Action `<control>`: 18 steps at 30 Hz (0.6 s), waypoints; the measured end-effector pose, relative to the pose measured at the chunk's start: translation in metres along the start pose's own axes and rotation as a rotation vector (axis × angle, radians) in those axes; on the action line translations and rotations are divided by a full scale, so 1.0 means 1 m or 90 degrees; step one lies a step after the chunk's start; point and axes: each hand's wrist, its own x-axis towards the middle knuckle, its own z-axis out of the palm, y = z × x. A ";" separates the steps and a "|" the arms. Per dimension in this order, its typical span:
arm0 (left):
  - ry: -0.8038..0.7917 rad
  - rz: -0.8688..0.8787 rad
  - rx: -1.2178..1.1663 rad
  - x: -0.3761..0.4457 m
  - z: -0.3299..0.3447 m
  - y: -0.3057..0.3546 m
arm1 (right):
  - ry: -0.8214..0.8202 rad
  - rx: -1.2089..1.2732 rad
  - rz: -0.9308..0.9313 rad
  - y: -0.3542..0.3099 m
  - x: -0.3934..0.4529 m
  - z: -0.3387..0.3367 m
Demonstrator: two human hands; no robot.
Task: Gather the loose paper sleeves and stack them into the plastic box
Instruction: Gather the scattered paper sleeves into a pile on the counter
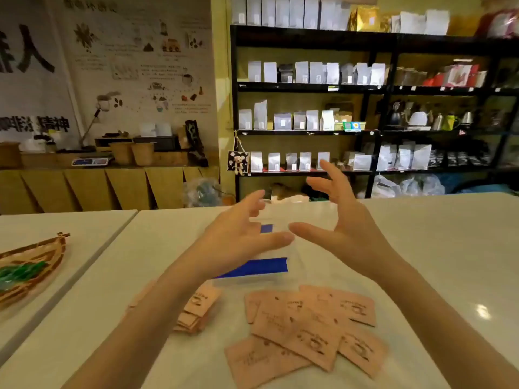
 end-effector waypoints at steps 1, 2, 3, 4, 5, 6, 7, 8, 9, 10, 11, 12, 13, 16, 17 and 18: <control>-0.025 -0.011 0.000 -0.004 0.006 -0.002 | -0.018 -0.001 0.016 0.002 -0.008 0.002; -0.048 -0.011 -0.004 -0.006 0.013 -0.007 | -0.031 -0.001 0.028 0.007 -0.014 0.004; -0.074 -0.024 -0.002 -0.012 0.021 -0.015 | -0.048 -0.014 0.051 0.016 -0.024 0.007; -0.095 -0.031 -0.006 -0.018 0.029 -0.023 | -0.067 -0.024 0.078 0.024 -0.035 0.010; -0.116 -0.036 0.001 -0.022 0.038 -0.029 | -0.087 -0.036 0.103 0.033 -0.045 0.012; -0.141 -0.039 0.020 -0.027 0.046 -0.033 | -0.115 -0.048 0.122 0.041 -0.057 0.014; -0.163 -0.045 0.047 -0.030 0.053 -0.038 | -0.140 -0.054 0.141 0.048 -0.066 0.013; -0.181 -0.044 0.080 -0.032 0.058 -0.042 | -0.158 -0.057 0.157 0.055 -0.074 0.011; -0.203 -0.042 0.116 -0.035 0.063 -0.045 | -0.177 -0.057 0.177 0.061 -0.083 0.009; -0.226 -0.035 0.144 -0.037 0.067 -0.047 | -0.196 -0.058 0.196 0.065 -0.091 0.008; -0.244 -0.026 0.165 -0.039 0.070 -0.051 | -0.215 -0.066 0.207 0.070 -0.097 0.006; -0.261 -0.016 0.184 -0.040 0.073 -0.053 | -0.233 -0.079 0.214 0.073 -0.103 0.005; -0.274 -0.006 0.201 -0.041 0.075 -0.057 | -0.250 -0.095 0.220 0.076 -0.108 0.003; -0.291 -0.001 0.224 -0.042 0.077 -0.064 | -0.289 -0.185 0.215 0.084 -0.120 -0.001; -0.288 -0.003 0.219 -0.042 0.078 -0.066 | -0.303 -0.225 0.204 0.086 -0.122 -0.002; -0.283 -0.003 0.209 -0.042 0.078 -0.067 | -0.314 -0.260 0.192 0.087 -0.124 -0.002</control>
